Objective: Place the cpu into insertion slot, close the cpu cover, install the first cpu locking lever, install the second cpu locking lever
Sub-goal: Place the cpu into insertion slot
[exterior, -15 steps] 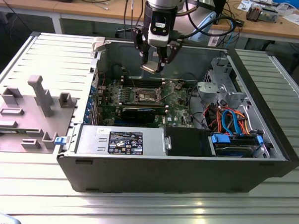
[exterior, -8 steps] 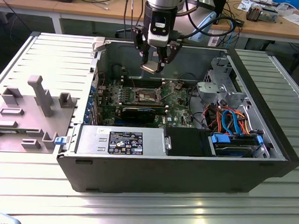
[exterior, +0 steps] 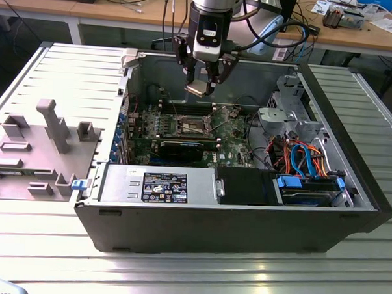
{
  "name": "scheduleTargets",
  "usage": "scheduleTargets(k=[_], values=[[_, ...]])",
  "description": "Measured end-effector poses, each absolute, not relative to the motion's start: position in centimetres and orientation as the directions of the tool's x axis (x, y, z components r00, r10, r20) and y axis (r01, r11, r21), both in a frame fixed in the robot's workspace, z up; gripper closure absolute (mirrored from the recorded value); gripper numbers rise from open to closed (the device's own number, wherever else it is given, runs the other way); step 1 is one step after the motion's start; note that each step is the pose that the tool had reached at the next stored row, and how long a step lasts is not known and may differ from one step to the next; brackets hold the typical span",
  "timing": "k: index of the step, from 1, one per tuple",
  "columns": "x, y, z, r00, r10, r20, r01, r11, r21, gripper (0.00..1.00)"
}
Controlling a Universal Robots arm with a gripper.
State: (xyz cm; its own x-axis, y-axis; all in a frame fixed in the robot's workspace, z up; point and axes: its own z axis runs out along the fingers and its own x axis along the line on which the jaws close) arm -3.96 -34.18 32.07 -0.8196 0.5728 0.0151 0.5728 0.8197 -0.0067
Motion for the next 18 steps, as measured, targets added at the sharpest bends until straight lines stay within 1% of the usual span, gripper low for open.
scheduleTargets(k=[18], values=[[-3.96,-34.17,32.04,-0.81,0.586,0.015,0.586,0.81,-0.007,0.45]])
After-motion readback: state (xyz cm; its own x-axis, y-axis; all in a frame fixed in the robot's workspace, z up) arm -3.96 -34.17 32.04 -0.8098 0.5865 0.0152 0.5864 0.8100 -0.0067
